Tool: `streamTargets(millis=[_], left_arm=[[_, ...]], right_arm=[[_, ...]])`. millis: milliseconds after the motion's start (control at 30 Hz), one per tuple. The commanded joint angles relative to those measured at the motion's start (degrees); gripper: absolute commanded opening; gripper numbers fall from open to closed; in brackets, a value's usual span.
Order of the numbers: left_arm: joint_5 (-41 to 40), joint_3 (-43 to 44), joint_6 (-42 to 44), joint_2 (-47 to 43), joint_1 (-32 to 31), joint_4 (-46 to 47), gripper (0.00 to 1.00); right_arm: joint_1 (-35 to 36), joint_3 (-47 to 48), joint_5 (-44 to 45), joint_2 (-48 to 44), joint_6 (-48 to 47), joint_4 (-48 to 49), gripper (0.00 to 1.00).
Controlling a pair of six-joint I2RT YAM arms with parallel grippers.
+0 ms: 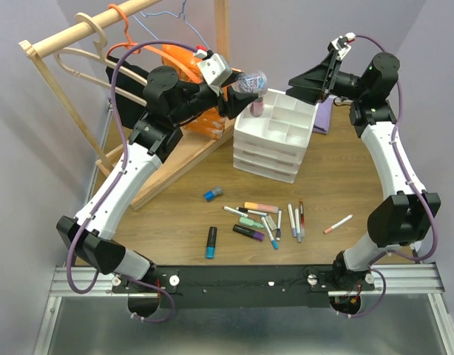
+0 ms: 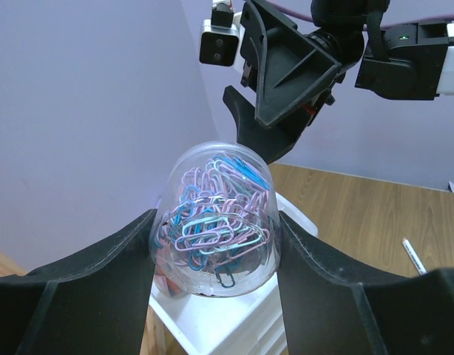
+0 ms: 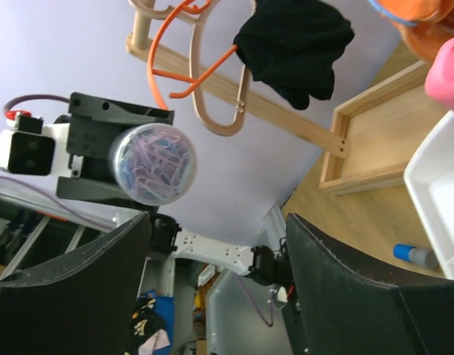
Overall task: Sort the stationery into containers
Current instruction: Pick up the stationery from the center of the board.
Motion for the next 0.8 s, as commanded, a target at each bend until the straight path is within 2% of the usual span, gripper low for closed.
streamTargets(millis=[0,267,767], left_arm=[[1.1,1.8,-1.3,1.2,0.0,1.9,0.0],[3.1,2.9,-2.2,3.6,-0.7,3.6,0.0],[3.1,0.8,-3.7,2.1,-3.0,4.3,0.0]], right_arm=[[0.6,-1.2,-5.0,-0.1,9.6,11.3,0.82],[3.2,3.2,-4.4,0.6,8.8,9.8,0.82],[7.7,2.5,-3.8,2.0,6.2,6.5,0.84]])
